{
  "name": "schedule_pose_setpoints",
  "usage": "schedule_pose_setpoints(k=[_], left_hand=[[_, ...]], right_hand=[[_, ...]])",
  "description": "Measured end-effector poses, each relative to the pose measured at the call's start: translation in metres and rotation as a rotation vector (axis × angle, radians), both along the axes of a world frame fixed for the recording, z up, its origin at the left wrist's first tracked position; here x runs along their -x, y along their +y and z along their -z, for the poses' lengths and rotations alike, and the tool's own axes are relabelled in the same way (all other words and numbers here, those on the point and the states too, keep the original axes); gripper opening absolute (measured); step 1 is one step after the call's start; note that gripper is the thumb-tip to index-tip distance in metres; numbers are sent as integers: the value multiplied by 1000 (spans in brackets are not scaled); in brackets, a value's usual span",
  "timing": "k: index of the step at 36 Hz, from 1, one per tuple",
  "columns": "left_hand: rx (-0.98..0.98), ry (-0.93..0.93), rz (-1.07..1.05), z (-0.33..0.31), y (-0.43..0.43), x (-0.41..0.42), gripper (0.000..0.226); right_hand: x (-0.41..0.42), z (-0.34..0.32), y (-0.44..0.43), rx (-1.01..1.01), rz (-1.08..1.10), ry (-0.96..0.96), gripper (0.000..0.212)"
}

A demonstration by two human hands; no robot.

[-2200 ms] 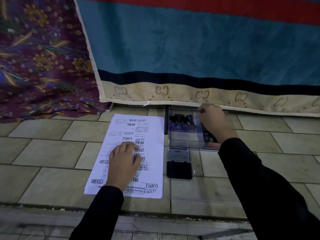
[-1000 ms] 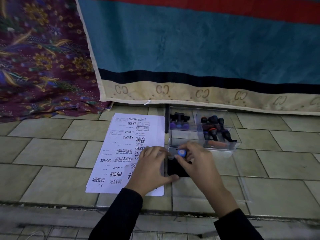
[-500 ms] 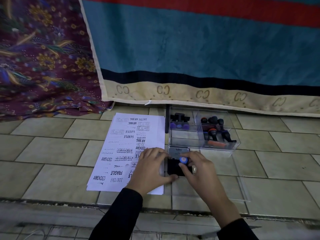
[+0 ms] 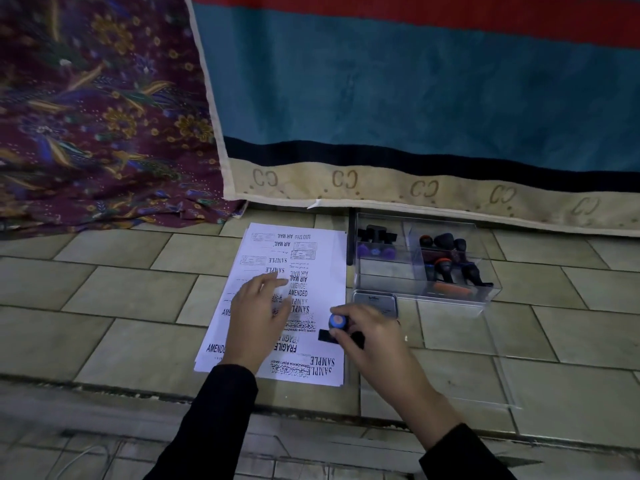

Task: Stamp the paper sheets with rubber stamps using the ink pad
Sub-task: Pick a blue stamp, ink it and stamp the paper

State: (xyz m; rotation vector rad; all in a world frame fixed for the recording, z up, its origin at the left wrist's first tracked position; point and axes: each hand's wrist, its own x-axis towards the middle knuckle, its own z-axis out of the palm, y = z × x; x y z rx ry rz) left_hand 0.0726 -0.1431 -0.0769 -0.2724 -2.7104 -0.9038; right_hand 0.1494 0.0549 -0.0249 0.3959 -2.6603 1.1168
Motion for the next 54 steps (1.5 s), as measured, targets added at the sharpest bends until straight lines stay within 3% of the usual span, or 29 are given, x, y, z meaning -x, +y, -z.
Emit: schedule_pose_setpoints(k=[23, 28, 35, 38, 42, 47, 54], left_hand=[[97, -33, -29, 12, 2, -6, 37], [68, -67, -29, 10, -1, -3, 29], [40, -70, -25, 1, 5, 0, 30], [0, -5, 100, -4, 14, -5, 43], [3, -94, 341, -9, 36, -18, 66], [75, -97, 431, -4, 59, -21, 86], [97, -33, 422, 2, 66, -19, 71]], right_hand=[[-7, 13, -21, -24, -89, 0, 15], [-5, 0, 3, 110, 90, 79, 18], [-7, -9, 44, 59, 180, 139, 21], [-10, -4, 47, 15, 169, 126, 22], [-12, 2, 46, -42, 139, 91, 22], [-11, 10, 45, -76, 124, 93, 22], [-13, 12, 43, -124, 126, 119, 19]])
